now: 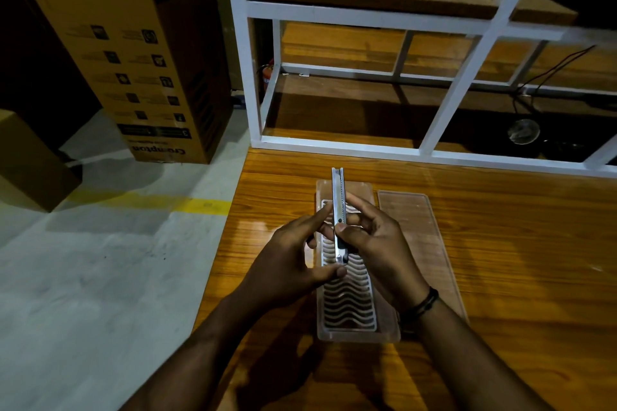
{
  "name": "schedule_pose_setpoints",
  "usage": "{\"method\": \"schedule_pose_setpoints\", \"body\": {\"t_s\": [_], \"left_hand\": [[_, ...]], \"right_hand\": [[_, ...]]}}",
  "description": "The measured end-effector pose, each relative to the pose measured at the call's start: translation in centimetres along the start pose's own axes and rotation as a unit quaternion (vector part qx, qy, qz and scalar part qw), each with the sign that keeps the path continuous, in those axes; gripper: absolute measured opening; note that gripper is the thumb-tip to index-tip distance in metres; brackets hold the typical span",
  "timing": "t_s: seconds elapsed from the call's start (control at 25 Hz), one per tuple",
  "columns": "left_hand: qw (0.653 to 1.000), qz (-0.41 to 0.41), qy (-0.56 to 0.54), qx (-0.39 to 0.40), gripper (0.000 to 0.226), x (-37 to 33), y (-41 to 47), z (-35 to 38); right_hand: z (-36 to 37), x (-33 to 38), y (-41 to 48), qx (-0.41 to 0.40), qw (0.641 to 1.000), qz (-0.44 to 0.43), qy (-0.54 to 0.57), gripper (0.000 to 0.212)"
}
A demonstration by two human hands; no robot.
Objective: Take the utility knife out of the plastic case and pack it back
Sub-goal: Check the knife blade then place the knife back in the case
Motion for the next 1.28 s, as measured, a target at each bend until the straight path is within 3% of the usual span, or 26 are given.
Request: {"method": "schedule_pose_setpoints", "body": {"t_s": [0.32,0.44,0.56,0.72,1.04,1.28], "left_hand": [[0.997,-0.019,0.056,0.046,0.1,0.4,-0.4,0.5],[0.985,-0.029,0.133,0.101,0.095,0.5,-0.5,0.4],[0.976,-0.061,0.158,0.134,0.083,1.4,-0.7,0.6],[0.979,-0.087,0.149,0.11,0.067,1.9,-1.1,0.4],[0.983,-0.096,0.138,0.075,0.062,1.9,-1.0,0.6],[0.986,-0.124,0.101,0.041,0.064,1.8,-0.8,0.7]], "right_hand": [[-0.7,0.2,-1.3,-0.038,0.998,0.005,-0.052,0.058],[-0.5,-0.2,-1.6,-0.067,0.982,0.016,-0.175,0.067],[1.0,-0.9,-1.2,-0.065,0.944,-0.006,-0.324,0.065],[1.6,-3.0,-0.3,-0.079,0.903,-0.002,-0.422,0.06],[1.8,-3.8,-0.1,-0.071,0.855,-0.011,-0.513,0.062],[2.3,-3.7,-0.8,-0.05,0.814,0.031,-0.578,0.063]]}}
Point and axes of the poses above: each hand's wrist, its own y-axis towards the middle knuckle, its own z-axis out of the palm, x = y × z, the point moved 9 cm from there along y, towards the middle knuckle, and after that the axes turned 10 degrees about z, right-handed, at the moved point
